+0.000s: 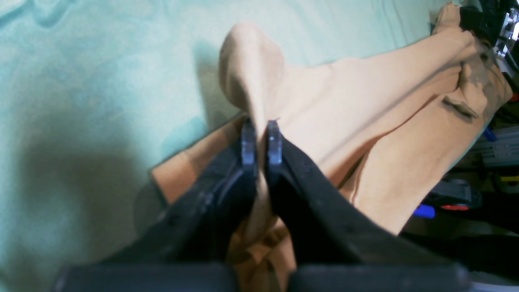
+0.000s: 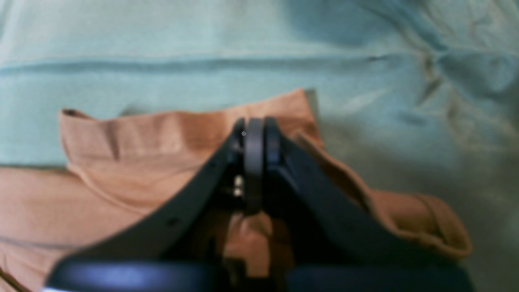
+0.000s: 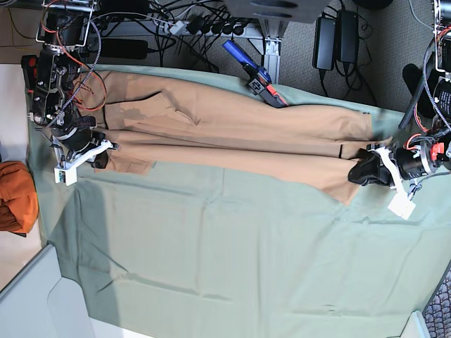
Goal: Fold the T-shirt properly
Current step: 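Lower the fold, release, and reposition the right gripper at the collar end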
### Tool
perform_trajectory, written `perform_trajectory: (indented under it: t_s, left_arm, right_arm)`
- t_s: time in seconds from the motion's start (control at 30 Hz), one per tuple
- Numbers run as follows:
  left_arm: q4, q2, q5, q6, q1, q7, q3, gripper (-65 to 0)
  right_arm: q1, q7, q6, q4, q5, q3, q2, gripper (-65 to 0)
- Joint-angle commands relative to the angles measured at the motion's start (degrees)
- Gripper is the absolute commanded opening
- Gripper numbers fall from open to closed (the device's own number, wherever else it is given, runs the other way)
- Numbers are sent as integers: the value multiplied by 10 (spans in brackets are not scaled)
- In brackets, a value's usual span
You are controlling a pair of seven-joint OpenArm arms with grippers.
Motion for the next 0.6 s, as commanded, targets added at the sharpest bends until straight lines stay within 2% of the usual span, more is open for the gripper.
perform_trajectory:
  t_s: [0.0,0.2,0.47,0.57]
  left_arm:
    - [10,-8,-10,-10,-8,-9,-4,-650]
    - [10,-8,-10,-10,-8,-10,-4,-650]
    - [10,-8,-10,-10,-7,-8,-4,-650]
    - [10,-8,-10,-10,-8,-8,-4,-650]
  right_arm:
    - [9,9,55,7,3,4,13,-650]
    - [-19,4,55,47,35,27,12,-650]
    - [-129,0,55,185,46,112,13,-650]
    - [-166,0,55,210,67,135,12,-650]
